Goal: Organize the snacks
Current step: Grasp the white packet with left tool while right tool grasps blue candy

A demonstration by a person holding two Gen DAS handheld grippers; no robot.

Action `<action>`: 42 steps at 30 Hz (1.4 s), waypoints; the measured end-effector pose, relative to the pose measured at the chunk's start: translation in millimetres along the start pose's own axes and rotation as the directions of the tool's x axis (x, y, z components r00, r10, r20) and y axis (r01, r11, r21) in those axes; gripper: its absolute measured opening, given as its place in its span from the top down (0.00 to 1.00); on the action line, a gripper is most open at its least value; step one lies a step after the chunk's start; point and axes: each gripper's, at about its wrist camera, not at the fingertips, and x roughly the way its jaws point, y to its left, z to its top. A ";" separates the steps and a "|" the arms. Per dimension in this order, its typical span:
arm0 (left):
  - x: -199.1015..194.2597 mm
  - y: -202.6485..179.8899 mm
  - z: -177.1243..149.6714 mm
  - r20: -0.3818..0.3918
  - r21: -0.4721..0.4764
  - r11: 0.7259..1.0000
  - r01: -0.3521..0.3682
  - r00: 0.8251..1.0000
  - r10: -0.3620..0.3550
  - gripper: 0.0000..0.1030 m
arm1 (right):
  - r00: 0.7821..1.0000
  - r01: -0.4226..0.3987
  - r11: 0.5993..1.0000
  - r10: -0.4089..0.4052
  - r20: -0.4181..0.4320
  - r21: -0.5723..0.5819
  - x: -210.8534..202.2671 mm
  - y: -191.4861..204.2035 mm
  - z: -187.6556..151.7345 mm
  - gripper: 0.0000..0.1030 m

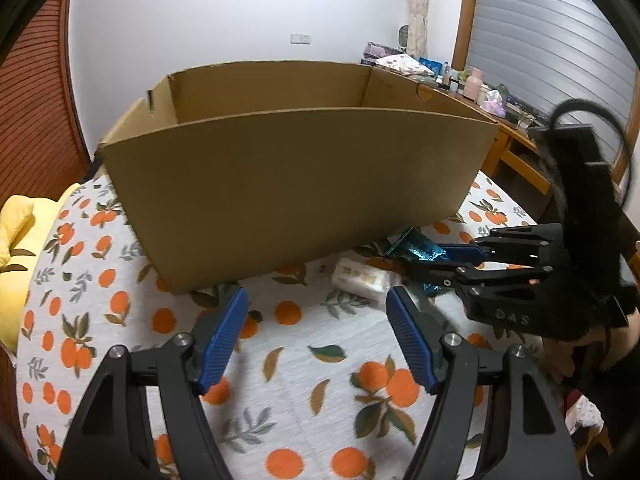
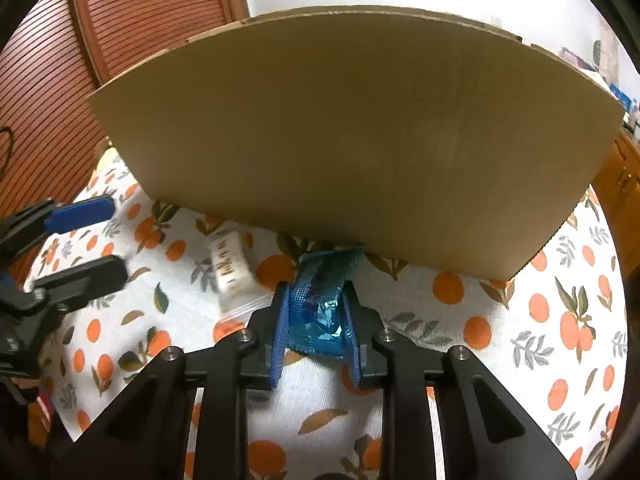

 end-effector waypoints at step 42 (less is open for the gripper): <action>56.1 -31.4 7.5 -0.119 0.059 0.998 0.029 0.993 -0.022 0.59 | 0.988 -0.029 0.997 0.019 0.154 0.065 -69.9 -17.9 -44.6 0.78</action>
